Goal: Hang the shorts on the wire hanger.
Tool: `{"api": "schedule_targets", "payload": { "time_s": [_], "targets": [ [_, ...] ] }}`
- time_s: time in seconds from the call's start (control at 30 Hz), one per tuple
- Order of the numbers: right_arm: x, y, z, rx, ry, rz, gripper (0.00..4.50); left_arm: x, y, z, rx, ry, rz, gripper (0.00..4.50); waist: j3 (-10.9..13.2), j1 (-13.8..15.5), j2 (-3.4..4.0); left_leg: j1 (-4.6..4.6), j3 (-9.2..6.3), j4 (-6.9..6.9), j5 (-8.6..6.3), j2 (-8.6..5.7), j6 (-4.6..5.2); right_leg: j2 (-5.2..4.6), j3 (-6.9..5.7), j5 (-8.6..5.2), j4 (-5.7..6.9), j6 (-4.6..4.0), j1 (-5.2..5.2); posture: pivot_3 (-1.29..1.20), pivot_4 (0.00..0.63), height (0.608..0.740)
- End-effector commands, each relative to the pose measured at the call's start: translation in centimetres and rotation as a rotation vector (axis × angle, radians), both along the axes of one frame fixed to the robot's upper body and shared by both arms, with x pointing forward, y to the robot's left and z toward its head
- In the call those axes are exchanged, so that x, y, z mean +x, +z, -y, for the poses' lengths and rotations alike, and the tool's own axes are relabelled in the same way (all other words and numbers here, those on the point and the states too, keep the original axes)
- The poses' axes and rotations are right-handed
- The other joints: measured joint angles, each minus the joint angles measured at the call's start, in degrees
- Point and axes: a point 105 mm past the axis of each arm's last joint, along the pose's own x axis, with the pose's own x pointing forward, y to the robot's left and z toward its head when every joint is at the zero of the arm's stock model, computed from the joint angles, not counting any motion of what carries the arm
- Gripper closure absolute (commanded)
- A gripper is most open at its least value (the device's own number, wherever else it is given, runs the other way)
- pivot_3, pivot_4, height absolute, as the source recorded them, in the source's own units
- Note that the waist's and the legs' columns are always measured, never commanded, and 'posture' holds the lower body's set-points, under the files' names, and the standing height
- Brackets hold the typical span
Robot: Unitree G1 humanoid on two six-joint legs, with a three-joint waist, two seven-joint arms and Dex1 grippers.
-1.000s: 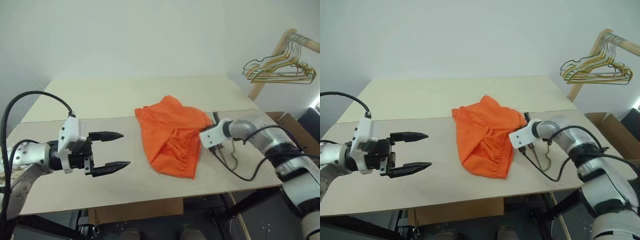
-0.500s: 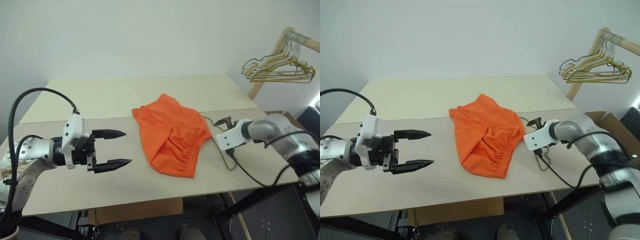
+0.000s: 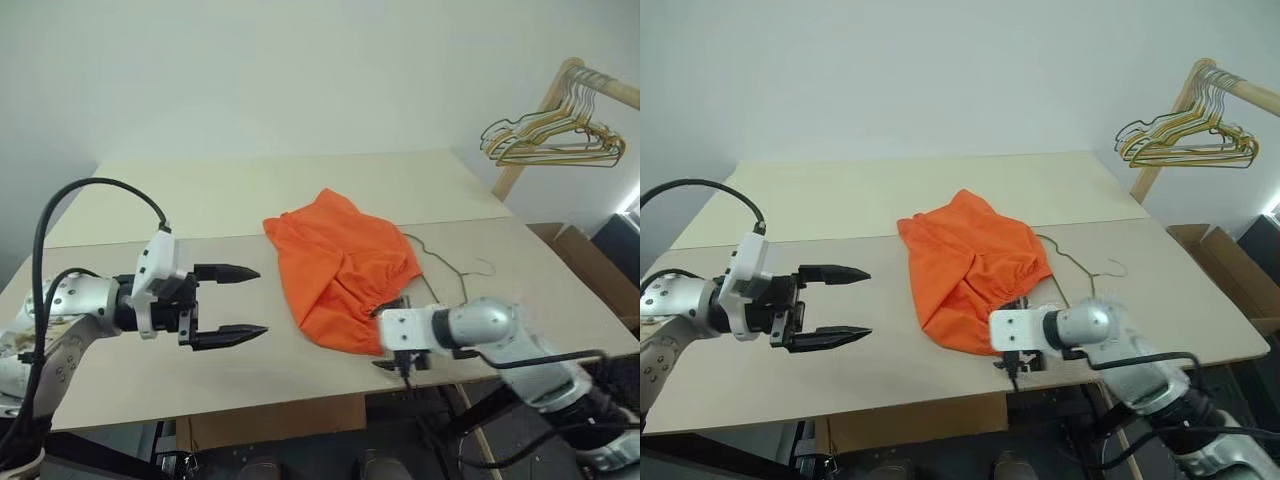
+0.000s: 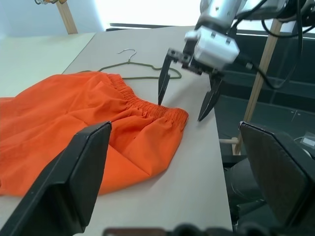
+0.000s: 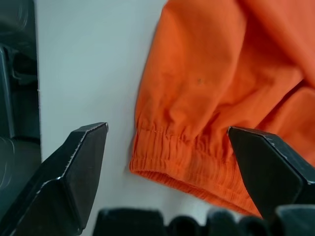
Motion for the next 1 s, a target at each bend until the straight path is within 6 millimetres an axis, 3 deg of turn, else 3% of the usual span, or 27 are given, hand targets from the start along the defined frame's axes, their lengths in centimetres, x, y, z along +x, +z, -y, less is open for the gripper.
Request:
{"api": "schedule_targets", "payload": {
  "time_s": [0.03, 0.07, 0.17, 0.43, 0.57, 0.73, 0.83, 1.0],
  "targets": [
    [1.4, 0.1, -0.6, -0.044, -0.077, 0.072, 0.01, 0.1, 0.6, 0.2, 0.006, -0.022, 0.042, 0.0, 0.0, 0.0, 0.0, -0.02, 0.0, 0.0, 0.0, 0.0, 0.0, 0.0, 0.0, 0.0, 0.0, 0.0, -0.02, 0.0, 0.0, 0.74],
    [1.6, -0.1, -0.7, -0.059, -0.096, 0.081, 0.01, 0.1, 0.6, 0.2, 0.008, -0.025, 0.044, 0.0, 0.0, 0.0, 0.0, -0.08, 0.01, 0.0, 0.0, 0.0, 0.0, 0.01, 0.0, 0.0, 0.0, 0.0, -0.08, 0.0, 0.0, 0.74],
    [2.2, -0.3, -1.0, -0.08, -0.133, 0.111, 0.59, 0.0, 0.6, 0.3, 0.012, -0.03, 0.046, 0.0, 0.0, -0.1, 0.0, -0.12, 0.02, 0.0, 0.0, -0.01, 0.0, 0.02, 0.0, 0.0, 0.0, 0.0, -0.1, 0.01, 0.0, 0.74],
    [3.1, -0.4, -1.8, -0.104, -0.15, 0.174, 3.26, 0.2, 0.5, 0.5, 0.014, -0.038, 0.054, 0.0, 0.0, 0.0, -0.01, -0.16, 0.0, 0.0, 0.0, -0.03, 0.0, 0.01, -0.03, 0.0, -0.01, 0.0, -0.1, 0.01, 0.0, 0.74],
    [3.6, -0.5, -1.0, -0.146, -0.093, 0.269, 4.49, 0.3, 0.5, 0.5, 0.012, -0.038, 0.056, 0.0, 0.0, 0.0, -0.01, -0.18, 0.0, 0.0, 0.0, -0.03, 0.0, 0.01, -0.03, 0.0, -0.01, 0.01, -0.1, 0.01, 0.0, 0.74],
    [6.2, 0.3, 0.0, -0.185, -0.02, 0.459, 4.49, 0.3, 0.4, 0.5, 0.01, -0.036, 0.056, 0.0, 0.0, -0.2, -0.02, -0.17, 0.0, 0.01, 0.0, -0.06, 0.0, -0.01, -0.03, -0.01, -0.02, 0.01, -0.09, 0.01, 0.0, 0.74],
    [8.0, 1.7, -1.2, -0.132, 0.055, 0.575, 4.49, 0.3, 0.3, 0.7, 0.007, -0.036, 0.059, 0.0, 0.0, -1.2, -0.02, -0.14, 0.01, 0.0, 0.02, -0.04, -0.04, 0.03, 0.0, 0.0, -0.01, 0.0, -0.11, 0.01, 0.0, 0.74],
    [6.7, 2.7, -3.0, -0.002, 0.237, 0.564, 4.49, 0.5, 0.2, 0.9, 0.016, -0.037, 0.073, 0.0, 0.0, -1.6, -0.02, -0.2, -0.13, -0.04, 0.04, -0.03, -0.06, 0.07, 0.0, 0.0, -0.02, 0.0, -0.11, 0.02, 0.0, 0.74]
  ]
}}
